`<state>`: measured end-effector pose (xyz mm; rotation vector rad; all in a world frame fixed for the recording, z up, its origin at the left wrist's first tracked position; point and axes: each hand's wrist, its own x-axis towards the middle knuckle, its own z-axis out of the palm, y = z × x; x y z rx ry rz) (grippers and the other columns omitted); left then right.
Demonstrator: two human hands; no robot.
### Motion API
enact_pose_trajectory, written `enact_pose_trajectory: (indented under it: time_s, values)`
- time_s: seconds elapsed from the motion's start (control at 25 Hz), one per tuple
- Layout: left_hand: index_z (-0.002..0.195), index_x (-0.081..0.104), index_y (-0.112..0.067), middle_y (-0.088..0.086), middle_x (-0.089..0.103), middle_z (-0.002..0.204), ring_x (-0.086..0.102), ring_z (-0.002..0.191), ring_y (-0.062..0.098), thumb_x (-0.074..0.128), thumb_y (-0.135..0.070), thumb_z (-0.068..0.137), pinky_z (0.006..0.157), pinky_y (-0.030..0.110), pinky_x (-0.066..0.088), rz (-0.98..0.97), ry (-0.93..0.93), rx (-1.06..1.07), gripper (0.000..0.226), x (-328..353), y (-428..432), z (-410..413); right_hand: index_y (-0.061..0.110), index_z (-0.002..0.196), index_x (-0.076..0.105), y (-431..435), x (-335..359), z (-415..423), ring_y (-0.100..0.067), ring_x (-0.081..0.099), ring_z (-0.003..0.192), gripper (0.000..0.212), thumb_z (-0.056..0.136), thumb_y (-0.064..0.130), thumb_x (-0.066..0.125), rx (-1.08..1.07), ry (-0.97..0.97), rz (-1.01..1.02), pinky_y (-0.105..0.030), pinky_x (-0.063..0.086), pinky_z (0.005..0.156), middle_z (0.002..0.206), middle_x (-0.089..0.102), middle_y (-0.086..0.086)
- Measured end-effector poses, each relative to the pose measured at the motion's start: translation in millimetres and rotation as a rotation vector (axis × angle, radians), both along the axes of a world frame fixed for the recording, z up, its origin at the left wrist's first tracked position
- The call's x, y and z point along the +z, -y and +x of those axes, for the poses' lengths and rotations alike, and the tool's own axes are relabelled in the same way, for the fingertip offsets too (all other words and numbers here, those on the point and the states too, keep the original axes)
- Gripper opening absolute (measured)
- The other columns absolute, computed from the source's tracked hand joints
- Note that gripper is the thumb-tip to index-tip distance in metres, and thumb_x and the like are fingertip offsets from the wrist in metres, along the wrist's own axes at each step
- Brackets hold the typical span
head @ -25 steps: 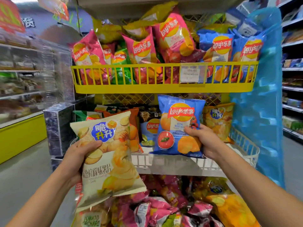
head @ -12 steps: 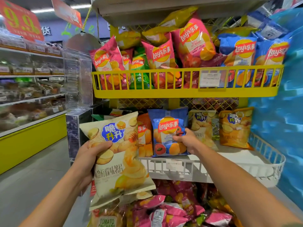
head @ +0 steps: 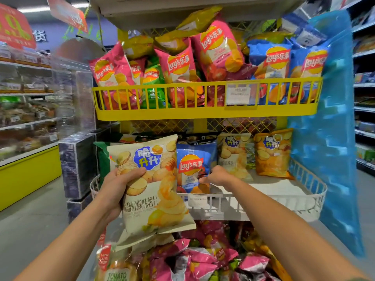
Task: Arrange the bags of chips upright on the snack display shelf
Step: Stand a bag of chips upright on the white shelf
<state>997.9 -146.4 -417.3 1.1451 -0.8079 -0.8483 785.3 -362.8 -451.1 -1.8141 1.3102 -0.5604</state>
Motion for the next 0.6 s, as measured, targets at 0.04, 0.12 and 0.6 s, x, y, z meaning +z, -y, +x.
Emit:
enact_pose_trajectory:
  time_s: [0.04, 0.12, 0.6]
  values:
    - [0.118, 0.066, -0.006, 0.023, 0.074, 0.106, 0.073, 0.086, 0.037, 0.079, -0.019, 0.063, 0.083, 0.051, 0.058, -0.001, 0.009, -0.021, 0.058, 1.7, 7.2, -9.2, -0.002, 0.102, 0.057, 0.6, 3.0, -9.0, -0.019, 0.051, 0.080, 0.042, 0.079, 0.026, 0.078, 0.008, -0.001, -0.002, -0.031, 0.039, 0.065, 0.090, 0.051, -0.007]
    - [0.114, 0.068, -0.007, 0.021, 0.075, 0.103, 0.074, 0.081, 0.034, 0.078, -0.018, 0.065, 0.076, 0.046, 0.061, -0.018, 0.026, -0.063, 0.052, 7.2, 23.2, -31.1, 0.001, 0.104, 0.055, -2.3, 11.4, -30.3, -0.020, 0.052, 0.084, 0.040, 0.081, 0.026, 0.076, 0.017, -0.006, -0.043, -0.032, 0.041, 0.069, 0.098, 0.053, -0.009]
    - [0.123, 0.062, 0.001, 0.021, 0.075, 0.101, 0.074, 0.085, 0.036, 0.086, -0.026, 0.060, 0.073, 0.046, 0.061, 0.014, 0.020, -0.247, 0.073, 41.4, 166.8, -170.1, 0.013, 0.131, 0.051, -11.3, 18.5, -159.8, -0.044, 0.059, 0.117, 0.089, 0.057, 0.047, 0.087, 0.333, 0.673, 0.117, -0.045, 0.051, 0.095, 0.126, 0.062, -0.024]
